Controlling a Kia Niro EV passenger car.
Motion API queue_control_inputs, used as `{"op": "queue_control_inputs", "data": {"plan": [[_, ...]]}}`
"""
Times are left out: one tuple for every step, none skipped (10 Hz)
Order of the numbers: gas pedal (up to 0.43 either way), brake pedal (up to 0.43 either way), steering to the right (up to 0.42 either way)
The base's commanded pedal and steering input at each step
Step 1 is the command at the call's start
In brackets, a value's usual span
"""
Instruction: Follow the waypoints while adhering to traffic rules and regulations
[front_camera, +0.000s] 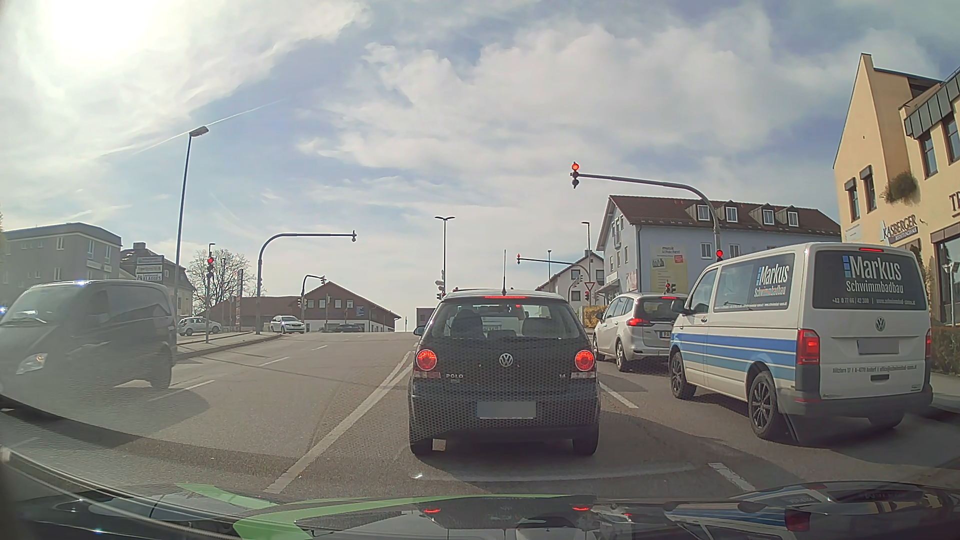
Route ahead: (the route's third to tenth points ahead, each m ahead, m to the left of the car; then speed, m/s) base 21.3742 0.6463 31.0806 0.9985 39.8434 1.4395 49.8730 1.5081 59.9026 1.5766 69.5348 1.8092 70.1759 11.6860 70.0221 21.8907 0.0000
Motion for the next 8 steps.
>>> {"op": "queue_control_inputs", "data": {"plan": [[0.000,0.341,-0.032],[0.000,0.341,-0.032],[0.000,0.341,-0.032],[0.000,0.341,-0.032],[0.000,0.341,-0.032],[0.000,0.341,-0.032],[0.000,0.341,-0.032],[0.000,0.341,-0.032]]}}
